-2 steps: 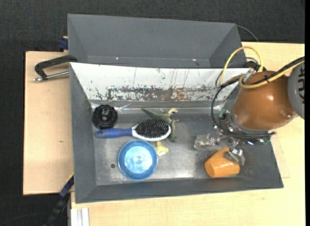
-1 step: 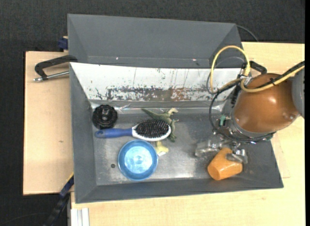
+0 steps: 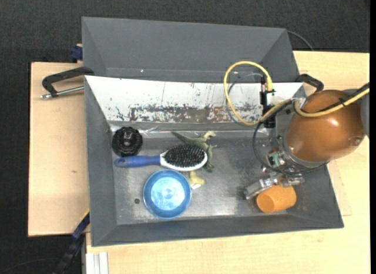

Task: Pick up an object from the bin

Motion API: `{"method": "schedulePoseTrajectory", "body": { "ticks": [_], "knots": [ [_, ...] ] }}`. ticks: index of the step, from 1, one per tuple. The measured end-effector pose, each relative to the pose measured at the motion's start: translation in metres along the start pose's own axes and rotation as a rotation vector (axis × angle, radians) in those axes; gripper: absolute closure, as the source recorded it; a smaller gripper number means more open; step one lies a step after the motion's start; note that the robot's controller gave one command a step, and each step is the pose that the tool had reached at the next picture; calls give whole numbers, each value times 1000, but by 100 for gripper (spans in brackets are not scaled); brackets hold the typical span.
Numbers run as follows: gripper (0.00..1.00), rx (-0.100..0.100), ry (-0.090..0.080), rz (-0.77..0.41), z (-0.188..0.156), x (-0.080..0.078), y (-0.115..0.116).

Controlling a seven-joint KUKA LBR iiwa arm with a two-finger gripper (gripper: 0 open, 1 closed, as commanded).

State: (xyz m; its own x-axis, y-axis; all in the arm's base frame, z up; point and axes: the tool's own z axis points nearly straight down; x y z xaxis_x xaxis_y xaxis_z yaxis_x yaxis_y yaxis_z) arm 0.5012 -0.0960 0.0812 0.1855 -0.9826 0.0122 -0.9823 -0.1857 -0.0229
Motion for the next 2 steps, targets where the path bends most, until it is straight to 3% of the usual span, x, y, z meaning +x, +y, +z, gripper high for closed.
{"method": "schedulePoseTrajectory", "body": {
  "ticks": [1,2],
  "knots": [
    [100,1,1,1,-1,0,-1],
    [100,-16,-17,47,10,-51,-18]
  ]
}}
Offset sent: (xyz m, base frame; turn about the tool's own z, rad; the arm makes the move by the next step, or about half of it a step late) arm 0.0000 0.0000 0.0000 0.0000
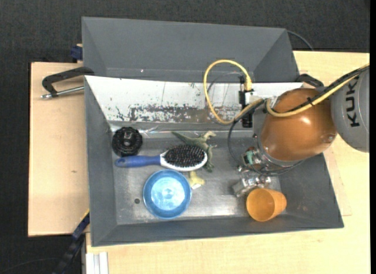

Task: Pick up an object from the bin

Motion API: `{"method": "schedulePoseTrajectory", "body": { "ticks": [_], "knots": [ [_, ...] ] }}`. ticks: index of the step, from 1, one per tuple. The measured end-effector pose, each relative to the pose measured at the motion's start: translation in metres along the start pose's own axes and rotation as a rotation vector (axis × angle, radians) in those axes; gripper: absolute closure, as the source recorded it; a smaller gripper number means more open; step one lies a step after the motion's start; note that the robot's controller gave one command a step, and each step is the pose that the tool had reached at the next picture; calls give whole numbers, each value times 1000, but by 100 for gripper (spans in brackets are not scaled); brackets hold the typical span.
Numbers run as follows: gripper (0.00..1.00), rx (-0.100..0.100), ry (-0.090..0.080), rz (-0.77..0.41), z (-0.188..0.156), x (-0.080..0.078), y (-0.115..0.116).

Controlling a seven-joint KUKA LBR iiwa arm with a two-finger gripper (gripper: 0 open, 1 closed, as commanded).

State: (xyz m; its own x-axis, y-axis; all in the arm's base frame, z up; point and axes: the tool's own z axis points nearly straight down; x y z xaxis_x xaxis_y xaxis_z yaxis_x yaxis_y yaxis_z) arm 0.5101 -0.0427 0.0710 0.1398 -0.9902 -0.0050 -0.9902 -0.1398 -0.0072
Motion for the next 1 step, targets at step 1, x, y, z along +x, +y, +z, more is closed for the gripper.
{"method": "schedulePoseTrajectory", "body": {
  "ticks": [1],
  "knots": [
    [100,2,8,87,-40,79,18]
  ]
}}
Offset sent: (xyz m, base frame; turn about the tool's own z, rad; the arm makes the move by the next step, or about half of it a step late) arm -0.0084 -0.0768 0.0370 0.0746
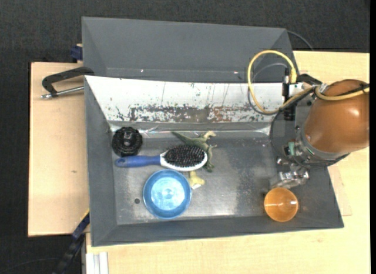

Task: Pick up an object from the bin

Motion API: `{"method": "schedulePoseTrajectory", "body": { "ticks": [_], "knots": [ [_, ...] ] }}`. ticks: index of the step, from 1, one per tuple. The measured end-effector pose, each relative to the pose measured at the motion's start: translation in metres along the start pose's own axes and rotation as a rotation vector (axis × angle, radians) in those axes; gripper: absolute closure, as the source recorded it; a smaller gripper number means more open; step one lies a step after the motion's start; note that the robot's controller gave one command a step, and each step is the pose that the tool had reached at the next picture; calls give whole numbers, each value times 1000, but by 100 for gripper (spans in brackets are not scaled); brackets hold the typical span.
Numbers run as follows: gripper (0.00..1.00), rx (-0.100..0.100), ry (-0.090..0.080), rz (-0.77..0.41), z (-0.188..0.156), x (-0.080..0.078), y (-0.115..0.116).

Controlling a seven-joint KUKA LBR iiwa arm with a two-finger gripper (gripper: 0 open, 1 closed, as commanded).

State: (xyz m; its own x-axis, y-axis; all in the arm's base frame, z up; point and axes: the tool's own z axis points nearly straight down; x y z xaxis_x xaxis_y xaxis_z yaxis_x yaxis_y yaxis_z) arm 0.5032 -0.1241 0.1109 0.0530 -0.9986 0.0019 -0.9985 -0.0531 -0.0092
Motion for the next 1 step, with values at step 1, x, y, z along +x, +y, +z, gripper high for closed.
{"method": "schedulePoseTrajectory", "body": {
  "ticks": [1],
  "knots": [
    [0,-5,-4,-9,2,-6,0]
  ]
}}
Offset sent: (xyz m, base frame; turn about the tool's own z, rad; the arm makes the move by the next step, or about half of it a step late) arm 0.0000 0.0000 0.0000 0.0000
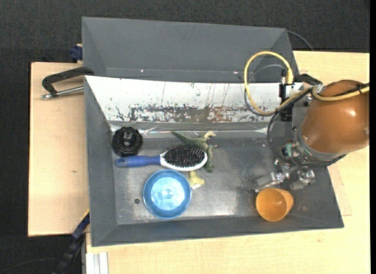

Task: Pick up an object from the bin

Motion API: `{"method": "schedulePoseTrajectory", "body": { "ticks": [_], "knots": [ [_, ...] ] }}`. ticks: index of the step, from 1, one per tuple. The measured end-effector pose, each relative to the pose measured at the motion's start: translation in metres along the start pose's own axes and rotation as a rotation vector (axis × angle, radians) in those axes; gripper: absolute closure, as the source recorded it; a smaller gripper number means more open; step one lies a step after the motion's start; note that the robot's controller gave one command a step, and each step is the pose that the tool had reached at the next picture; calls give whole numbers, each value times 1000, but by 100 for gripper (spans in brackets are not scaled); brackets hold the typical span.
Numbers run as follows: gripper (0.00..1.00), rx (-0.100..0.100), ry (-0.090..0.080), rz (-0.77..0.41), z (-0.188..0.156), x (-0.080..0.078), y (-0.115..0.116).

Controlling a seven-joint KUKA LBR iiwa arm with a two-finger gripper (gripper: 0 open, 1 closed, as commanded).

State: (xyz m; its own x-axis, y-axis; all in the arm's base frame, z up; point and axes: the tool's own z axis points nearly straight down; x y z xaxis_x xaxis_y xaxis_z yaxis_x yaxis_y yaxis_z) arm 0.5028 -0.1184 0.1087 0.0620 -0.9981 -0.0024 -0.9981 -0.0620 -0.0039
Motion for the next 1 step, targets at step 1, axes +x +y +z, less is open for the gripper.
{"method": "schedulePoseTrajectory", "body": {
  "ticks": [1],
  "knots": [
    [0,-6,-1,-287,25,-34,10]
  ]
}}
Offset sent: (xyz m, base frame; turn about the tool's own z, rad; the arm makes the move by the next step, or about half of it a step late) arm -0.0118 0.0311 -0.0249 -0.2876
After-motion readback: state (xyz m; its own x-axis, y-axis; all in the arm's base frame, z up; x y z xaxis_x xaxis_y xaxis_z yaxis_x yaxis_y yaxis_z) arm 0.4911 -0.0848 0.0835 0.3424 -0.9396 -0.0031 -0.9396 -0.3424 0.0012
